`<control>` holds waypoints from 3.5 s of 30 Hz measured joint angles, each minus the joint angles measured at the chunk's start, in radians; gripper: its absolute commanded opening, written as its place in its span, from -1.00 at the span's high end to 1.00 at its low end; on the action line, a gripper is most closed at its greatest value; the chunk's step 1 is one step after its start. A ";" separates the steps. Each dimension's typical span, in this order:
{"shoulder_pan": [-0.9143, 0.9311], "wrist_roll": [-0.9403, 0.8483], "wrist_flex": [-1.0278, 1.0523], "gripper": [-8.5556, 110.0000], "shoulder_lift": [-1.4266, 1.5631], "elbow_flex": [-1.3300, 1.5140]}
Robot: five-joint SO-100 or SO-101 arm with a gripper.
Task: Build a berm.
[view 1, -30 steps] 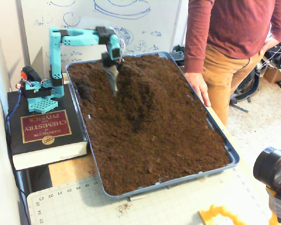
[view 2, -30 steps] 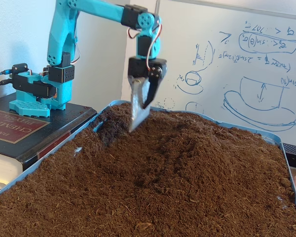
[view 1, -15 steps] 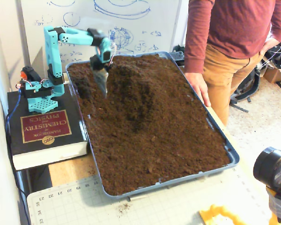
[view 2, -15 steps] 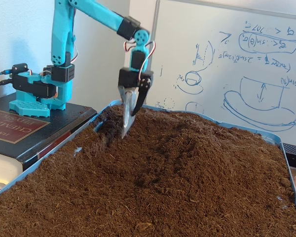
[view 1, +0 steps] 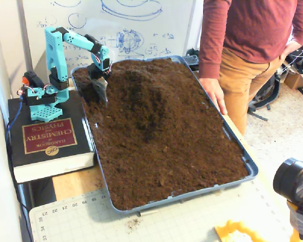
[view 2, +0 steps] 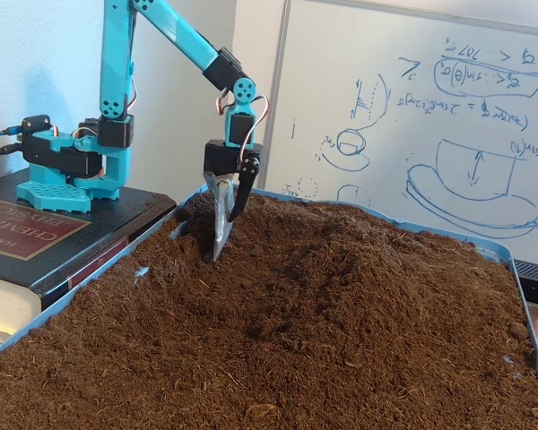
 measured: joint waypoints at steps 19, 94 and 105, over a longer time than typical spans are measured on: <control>-0.020 0.104 -0.150 0.85 -0.379 -0.324; 0.057 -0.089 -0.115 0.85 0.199 0.196; 0.057 -0.089 -0.233 0.85 0.250 0.331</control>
